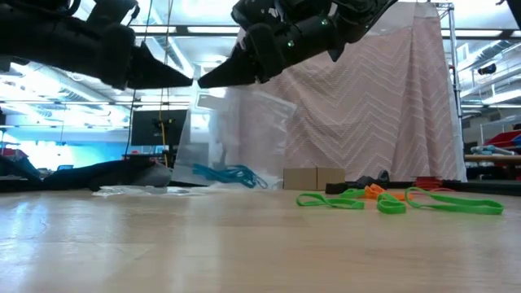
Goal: Sort rubber bands
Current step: Close the transparent zip bag
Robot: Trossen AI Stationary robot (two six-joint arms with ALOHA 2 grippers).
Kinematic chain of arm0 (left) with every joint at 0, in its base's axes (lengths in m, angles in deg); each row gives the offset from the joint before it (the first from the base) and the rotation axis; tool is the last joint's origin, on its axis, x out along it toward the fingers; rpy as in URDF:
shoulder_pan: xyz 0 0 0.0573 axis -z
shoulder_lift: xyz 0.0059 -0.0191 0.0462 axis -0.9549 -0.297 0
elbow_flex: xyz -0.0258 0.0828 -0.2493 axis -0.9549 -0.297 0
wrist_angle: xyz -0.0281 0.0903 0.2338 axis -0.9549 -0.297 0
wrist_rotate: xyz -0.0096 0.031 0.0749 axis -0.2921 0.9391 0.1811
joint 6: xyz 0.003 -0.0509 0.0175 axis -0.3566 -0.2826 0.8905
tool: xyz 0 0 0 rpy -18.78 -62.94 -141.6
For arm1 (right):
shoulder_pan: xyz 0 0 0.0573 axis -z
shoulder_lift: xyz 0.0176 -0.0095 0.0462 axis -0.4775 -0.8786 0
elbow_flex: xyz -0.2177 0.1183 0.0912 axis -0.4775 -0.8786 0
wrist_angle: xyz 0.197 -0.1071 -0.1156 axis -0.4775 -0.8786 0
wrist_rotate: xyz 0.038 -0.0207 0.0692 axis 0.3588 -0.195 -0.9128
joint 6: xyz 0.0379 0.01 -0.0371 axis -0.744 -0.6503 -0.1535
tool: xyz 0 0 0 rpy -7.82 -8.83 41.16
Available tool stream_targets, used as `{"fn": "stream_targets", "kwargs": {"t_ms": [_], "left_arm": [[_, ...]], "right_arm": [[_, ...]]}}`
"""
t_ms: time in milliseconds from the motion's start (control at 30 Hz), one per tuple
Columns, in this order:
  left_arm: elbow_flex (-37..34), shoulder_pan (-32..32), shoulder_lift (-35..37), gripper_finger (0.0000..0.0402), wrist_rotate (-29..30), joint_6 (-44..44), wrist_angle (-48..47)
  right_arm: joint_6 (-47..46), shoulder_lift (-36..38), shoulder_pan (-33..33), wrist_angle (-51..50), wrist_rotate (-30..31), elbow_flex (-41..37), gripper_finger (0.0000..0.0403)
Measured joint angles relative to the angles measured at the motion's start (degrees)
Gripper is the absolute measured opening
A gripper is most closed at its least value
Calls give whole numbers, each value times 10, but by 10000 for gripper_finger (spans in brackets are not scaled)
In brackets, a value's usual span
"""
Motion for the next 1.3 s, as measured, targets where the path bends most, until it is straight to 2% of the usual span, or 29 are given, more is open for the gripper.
{"fn": "stream_targets", "kwargs": {"t_ms": [200, 400, 600, 1100, 1300], "left_arm": [[0, 0, 0, 129, 5, 13, 20], [0, 0, 0, 128, -2, -13, 9], [0, 0, 0, 105, 1, -13, 11], [0, -4, 0, 10, -9, -14, 18], [0, -4, 0, 3, 11, -26, 21]], "right_arm": [[0, 0, -2, 10, 0, 0, 1], [0, 0, -5, 27, -1, 0, 1], [-1, 0, -4, 28, -2, 0, 1], [-21, 0, -6, 38, -19, 0, 0], [-26, 0, -7, 34, -10, 1, 0]]}}
